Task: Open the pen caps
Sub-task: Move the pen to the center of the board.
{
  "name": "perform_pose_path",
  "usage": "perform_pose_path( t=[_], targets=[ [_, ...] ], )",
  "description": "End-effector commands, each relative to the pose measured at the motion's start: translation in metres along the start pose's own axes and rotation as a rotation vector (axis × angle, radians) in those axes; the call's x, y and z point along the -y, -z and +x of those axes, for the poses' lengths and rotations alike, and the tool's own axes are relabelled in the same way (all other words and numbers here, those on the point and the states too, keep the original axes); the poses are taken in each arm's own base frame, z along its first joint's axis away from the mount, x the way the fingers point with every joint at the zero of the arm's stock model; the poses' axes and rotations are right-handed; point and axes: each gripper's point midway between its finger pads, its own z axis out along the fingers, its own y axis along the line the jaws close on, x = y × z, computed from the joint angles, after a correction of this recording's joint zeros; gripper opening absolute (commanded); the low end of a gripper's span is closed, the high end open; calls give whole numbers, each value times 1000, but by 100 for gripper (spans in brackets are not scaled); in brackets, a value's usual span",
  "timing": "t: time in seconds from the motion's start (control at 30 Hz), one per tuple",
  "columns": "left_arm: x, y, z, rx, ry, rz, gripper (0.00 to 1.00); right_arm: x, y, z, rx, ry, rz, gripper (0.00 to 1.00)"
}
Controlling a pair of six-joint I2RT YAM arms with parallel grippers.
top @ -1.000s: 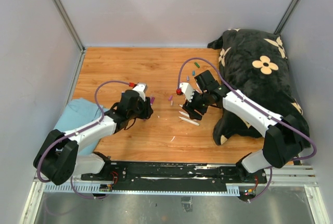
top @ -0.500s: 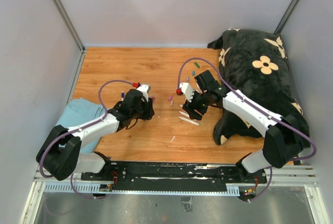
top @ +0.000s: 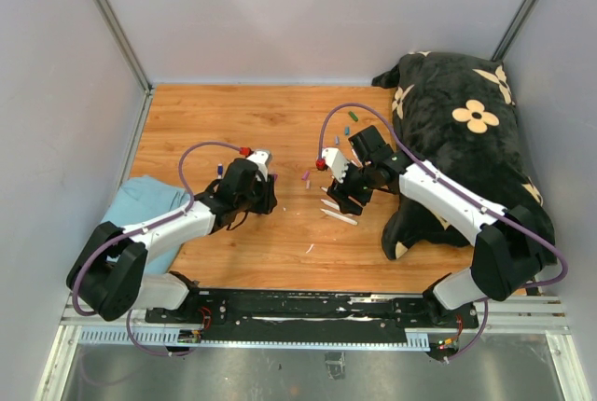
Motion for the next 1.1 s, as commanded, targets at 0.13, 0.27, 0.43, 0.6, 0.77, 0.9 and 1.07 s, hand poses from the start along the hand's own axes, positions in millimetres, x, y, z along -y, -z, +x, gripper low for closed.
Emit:
perform_pose_path(
  t=[0.13,0.27,0.43,0.6,0.77,0.9,1.07],
  targets=[
    [4,0,-10,13,-26,-1,38,-1,2,7,-8,-11,-14,62],
    [4,-2,-12,1,-38,-14,36,-1,3,8,-9,-11,-15,62],
    [0,-5,-14,-15,-58,-42,36,-1,2,7,-8,-11,-15,62],
    [0,-10,-17,-26,-72,-52,36,0,3,8,-10,-13,-14,63],
    [-2,-18,-15,-55,-87,-66,36,0,3,7,-7,-11,-14,62],
    [-4,-26,-11,-78,-97,-77,35,-1,3,8,-6,-10,-16,63],
    [-16,-34,-6,-110,-109,-140,34,-2,2,8,-6,-10,-19,62]
  ],
)
